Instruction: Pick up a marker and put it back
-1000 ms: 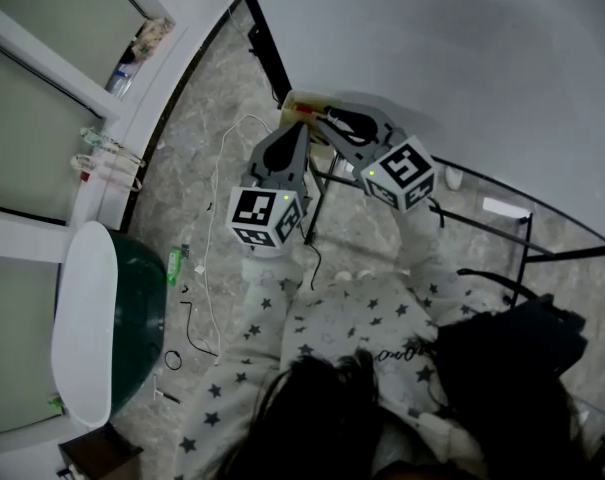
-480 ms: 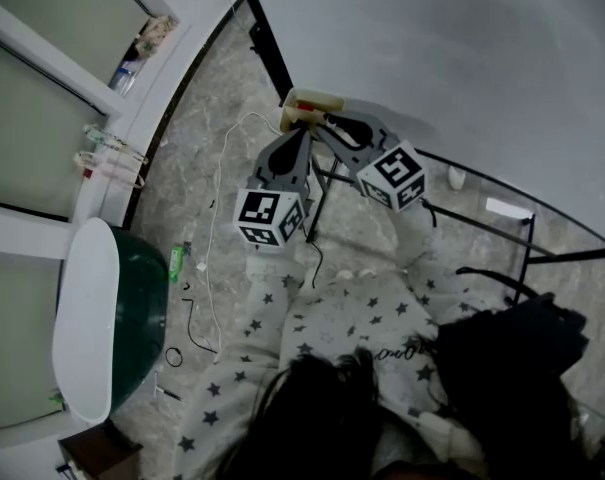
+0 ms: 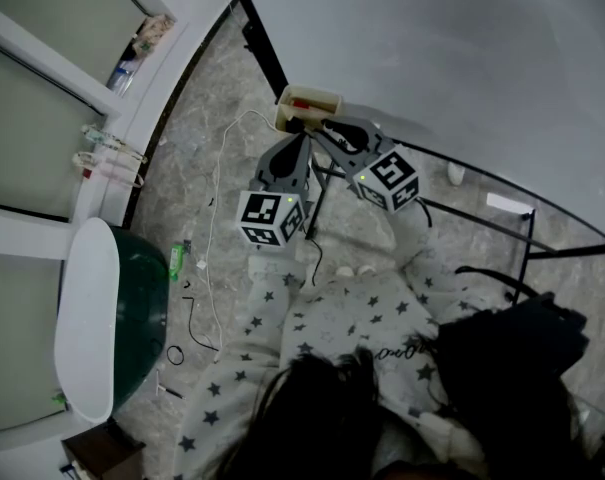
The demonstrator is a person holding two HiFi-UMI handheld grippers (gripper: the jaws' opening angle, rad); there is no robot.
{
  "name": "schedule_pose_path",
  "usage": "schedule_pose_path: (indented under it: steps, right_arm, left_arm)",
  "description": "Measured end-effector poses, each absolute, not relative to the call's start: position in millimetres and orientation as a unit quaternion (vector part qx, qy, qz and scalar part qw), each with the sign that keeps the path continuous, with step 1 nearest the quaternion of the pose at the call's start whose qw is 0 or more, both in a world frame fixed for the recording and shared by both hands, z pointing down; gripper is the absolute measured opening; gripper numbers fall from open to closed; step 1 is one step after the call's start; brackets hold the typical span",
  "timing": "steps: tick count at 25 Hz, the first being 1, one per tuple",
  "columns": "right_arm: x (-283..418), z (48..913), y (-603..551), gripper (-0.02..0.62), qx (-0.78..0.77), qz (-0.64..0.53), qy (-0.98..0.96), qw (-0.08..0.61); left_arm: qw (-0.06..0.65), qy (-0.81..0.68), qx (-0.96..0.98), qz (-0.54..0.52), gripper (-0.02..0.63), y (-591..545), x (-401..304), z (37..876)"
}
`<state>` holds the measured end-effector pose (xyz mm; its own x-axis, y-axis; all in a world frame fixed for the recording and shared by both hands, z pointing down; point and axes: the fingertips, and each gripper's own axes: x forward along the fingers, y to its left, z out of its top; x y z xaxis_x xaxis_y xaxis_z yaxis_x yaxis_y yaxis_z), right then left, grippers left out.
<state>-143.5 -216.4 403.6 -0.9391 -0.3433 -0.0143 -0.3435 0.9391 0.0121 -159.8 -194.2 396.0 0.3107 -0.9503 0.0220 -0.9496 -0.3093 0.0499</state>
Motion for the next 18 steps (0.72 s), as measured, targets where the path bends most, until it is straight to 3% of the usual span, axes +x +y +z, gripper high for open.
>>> schedule_pose_path:
  steps: [18]
  right_arm:
    - [-138.4,391.9,-210.0,0.086,-0.163,0.023,0.986,0.012]
  left_arm:
    - [0.018,-0.596,0.803,-0.001,0.002,-190.6,-162.5,390.1]
